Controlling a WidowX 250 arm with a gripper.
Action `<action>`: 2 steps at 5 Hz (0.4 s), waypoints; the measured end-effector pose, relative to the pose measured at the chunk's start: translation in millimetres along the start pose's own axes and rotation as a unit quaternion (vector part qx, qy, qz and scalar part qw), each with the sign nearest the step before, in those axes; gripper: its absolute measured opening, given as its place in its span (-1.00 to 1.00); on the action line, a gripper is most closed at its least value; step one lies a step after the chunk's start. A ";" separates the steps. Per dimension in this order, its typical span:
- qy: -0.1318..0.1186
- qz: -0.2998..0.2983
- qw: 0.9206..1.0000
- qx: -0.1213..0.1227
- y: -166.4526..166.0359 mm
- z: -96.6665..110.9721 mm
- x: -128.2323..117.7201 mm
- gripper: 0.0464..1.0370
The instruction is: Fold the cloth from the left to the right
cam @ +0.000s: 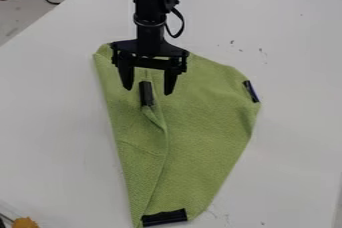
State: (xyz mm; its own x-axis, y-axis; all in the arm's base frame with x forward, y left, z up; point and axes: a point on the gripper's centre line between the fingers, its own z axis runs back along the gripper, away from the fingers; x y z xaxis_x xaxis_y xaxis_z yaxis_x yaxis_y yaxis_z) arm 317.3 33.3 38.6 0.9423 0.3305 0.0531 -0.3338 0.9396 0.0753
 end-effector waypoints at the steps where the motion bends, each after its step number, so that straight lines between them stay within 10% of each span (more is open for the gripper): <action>1: 0.014 0.001 1.000 0.005 0.1 -9.6 -2.7 0.93; 2: -0.006 -0.007 1.000 0.026 1.6 -12.5 20.9 0.93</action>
State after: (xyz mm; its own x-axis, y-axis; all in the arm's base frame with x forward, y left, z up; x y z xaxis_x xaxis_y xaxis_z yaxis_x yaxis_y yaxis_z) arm 336.8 42.8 27.3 0.9466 0.3160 0.0641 -0.3218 0.9383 0.1271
